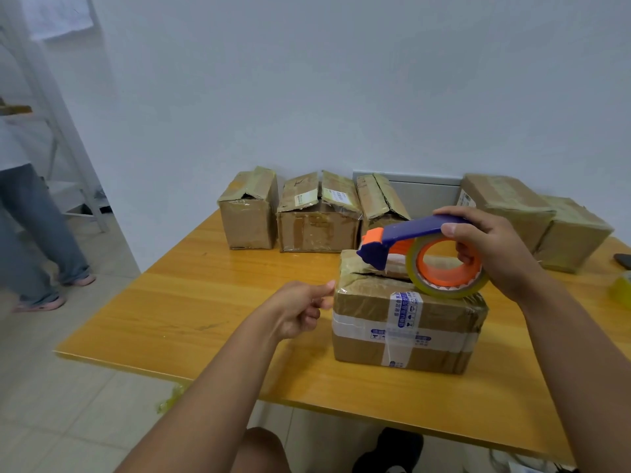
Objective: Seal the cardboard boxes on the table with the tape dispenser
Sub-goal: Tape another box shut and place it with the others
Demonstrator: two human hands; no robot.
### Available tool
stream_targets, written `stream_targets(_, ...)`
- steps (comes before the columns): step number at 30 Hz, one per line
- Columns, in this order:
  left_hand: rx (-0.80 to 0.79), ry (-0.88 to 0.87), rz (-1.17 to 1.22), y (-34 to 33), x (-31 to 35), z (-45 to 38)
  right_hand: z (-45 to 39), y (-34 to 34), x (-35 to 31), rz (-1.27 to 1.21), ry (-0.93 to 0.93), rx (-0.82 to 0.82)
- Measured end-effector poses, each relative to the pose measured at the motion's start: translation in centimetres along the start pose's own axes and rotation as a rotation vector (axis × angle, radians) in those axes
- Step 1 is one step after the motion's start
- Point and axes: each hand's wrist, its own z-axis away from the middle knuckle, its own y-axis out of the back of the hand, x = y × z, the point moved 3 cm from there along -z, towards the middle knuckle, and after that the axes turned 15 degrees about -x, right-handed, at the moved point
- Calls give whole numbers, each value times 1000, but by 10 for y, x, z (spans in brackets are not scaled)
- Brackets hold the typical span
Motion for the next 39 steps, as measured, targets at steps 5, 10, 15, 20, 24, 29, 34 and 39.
stream_targets(5, 132, 64, -238, 5, 3, 3, 1, -1, -2, -32, 8, -1)
stream_targets(10, 357, -342, -255, -9, 9, 14, 3, -1, -2, -34, 9, 8)
stream_targets(15, 192, -585, -991, -61, -1, 31, 4, 0, -1, -28, 0, 17)
stream_targets(20, 289, -592, -1168, -62, -7, 21, 2, -2, -1, -22, -6, 14)
stream_targets(24, 298, -571, -1150, -64, -5, 22, 0, -2, -1, -48, -4, 23)
stream_targets(29, 291, -591, -1114, -48, 5, 21, -9, -12, -3, -60, -1, 75)
stream_targets(34, 305, -596, -1101, -18, 20, 24, -34, -34, -10, -50, 11, 53)
stream_targets(39, 226, -536, -1080, 0, 33, 25, -45, -48, -11, -60, 2, 58)
